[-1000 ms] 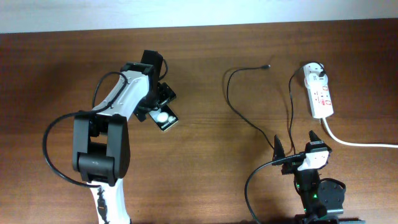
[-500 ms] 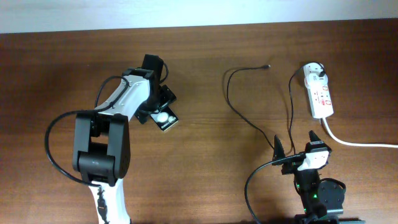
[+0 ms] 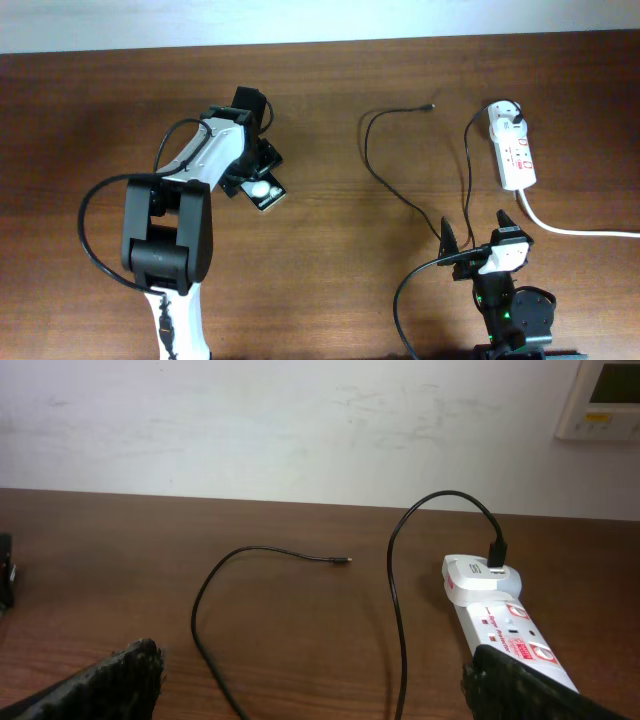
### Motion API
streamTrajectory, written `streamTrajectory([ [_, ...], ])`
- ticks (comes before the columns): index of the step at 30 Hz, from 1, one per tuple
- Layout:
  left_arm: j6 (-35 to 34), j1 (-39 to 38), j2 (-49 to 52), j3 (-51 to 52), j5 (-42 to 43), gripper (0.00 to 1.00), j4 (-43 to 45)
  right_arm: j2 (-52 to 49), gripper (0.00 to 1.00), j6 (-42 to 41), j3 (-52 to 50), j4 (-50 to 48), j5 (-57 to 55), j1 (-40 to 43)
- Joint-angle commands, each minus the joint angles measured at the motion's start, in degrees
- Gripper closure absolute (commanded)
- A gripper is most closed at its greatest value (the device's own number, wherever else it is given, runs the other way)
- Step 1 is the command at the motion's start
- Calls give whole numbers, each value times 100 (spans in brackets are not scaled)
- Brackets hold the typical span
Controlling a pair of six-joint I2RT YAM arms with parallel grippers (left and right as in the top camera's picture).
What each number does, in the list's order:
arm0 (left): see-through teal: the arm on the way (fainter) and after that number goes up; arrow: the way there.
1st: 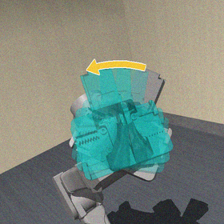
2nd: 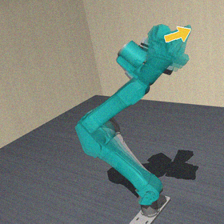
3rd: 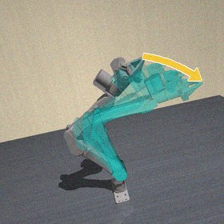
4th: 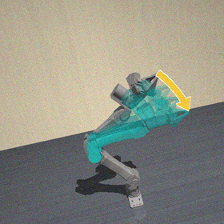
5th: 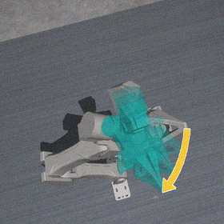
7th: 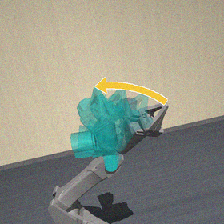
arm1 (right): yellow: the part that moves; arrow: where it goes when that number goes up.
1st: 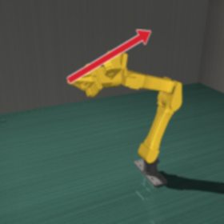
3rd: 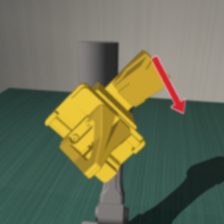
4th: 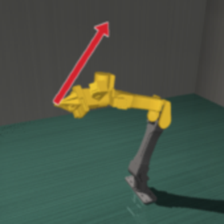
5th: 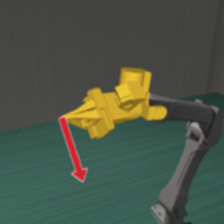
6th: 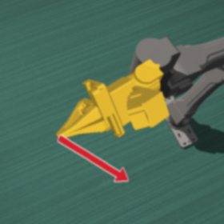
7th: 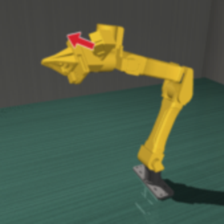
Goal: Plug charger to phone and switch on socket
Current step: 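Close the left gripper on the phone's long edges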
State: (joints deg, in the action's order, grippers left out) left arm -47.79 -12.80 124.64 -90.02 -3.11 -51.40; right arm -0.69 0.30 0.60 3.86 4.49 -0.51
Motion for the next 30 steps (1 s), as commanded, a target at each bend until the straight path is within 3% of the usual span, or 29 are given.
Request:
streamTrajectory([
  [1, -13, 44, 693, 297, 190, 21, 44, 37, 1, 35, -28, 28, -26, 26],
  [8, -11, 57, 610, 105, 361, 25, -164, 37, 1, 35, -28, 28, -26, 26],
  [14, 365, 57, -85, -444, 337, 27, -789, 37, 1, 35, -28, 28, -26, 26],
  [21, 761, 57, -2068, -457, 334, 27, -1451, 37, 1, 35, -28, 28, -26, 26],
  [30, 761, 57, -4192, -457, 424, 29, -2677, 37, 1, 35, -28, 28, -26, 26],
])
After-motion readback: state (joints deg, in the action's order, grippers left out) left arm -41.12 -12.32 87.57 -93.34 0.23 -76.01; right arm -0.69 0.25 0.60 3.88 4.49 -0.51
